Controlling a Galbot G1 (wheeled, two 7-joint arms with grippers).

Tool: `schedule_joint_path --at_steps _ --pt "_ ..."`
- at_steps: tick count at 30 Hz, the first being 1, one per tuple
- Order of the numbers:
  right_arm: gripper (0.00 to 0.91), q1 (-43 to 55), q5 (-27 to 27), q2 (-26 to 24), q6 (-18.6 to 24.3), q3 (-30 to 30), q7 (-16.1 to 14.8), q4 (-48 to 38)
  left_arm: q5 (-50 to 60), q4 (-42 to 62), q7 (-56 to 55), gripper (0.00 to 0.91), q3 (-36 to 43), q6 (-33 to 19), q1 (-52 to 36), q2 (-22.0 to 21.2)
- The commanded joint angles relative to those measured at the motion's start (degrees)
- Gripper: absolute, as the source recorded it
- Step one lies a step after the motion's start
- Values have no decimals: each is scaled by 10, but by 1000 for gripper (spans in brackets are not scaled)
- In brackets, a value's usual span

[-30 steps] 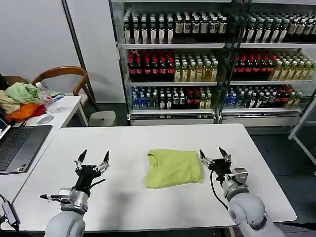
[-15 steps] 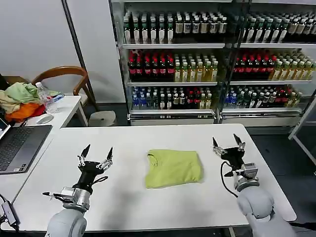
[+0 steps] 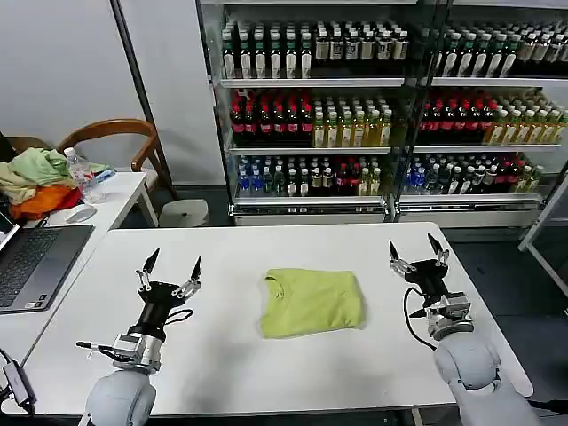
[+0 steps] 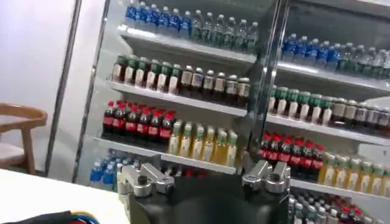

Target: Fold and organize the clothes.

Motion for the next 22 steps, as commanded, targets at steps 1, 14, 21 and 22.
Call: schedule_joint_path --at_steps 1,14,21,22 --pt "907 -3 -30 3 7 12 -25 -7 9 9 -4 907 -2 -11 -10 0" --pt "907 -12 -45 15 17 18 -20 -5 1 25 9 907 -10 -25 -16 -2" --pt "907 -17 -72 27 34 16 -22 -12 -2 31 24 907 -5 -38 -16 2" --pt "907 -17 -79 27 39 17 -22 -12 -2 27 23 907 -3 -39 -14 3"
